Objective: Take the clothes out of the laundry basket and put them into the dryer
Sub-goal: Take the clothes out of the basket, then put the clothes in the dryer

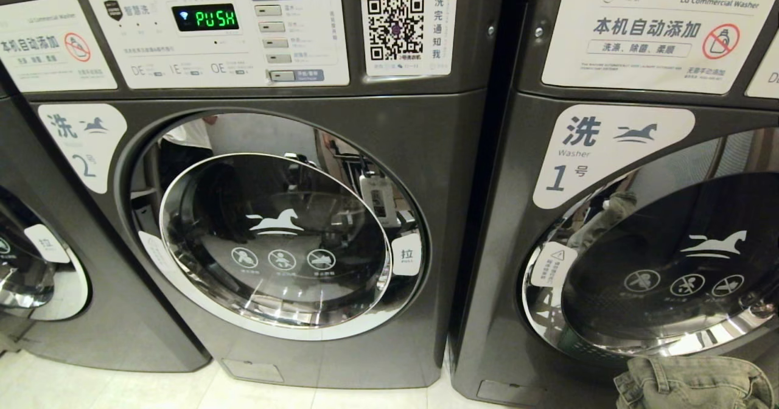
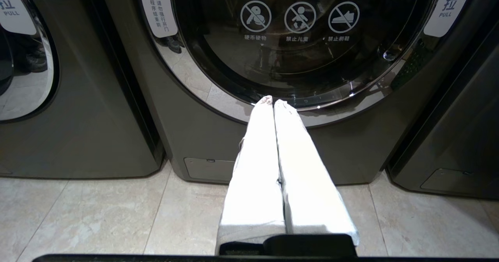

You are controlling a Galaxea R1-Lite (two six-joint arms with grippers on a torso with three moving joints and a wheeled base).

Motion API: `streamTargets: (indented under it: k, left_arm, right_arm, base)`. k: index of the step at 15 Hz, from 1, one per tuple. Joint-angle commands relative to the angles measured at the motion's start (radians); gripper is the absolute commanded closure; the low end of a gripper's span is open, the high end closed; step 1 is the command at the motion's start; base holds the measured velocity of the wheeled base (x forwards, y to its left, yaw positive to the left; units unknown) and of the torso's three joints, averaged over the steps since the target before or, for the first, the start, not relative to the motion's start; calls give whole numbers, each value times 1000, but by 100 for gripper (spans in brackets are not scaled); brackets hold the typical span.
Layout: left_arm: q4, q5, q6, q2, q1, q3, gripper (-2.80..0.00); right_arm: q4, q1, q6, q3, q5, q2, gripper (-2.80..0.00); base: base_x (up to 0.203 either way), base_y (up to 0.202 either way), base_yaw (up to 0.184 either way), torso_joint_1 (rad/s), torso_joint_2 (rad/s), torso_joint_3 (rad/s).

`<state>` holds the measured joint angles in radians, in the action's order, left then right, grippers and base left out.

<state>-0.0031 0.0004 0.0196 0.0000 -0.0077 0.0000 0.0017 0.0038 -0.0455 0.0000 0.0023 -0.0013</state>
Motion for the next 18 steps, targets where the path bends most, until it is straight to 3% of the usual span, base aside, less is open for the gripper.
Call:
streamTargets:
  k: [1,6,18]
  left_arm:
    - [0,0,0,0,0,0,0]
    - [-2,0,2,0,0,0,0]
    - [-2,1,-3,0,0,0,0]
  right_arm:
    - [0,1,-2,2,2,0,0]
    - [0,1,-4,2,-1,0,0]
    - [0,1,1,2,-2,0,0]
  base:
    - [0,0,0,-2,27,46]
    - [0,0,0,-5,-109,-192]
    - [0,0,0,79,-473,-365]
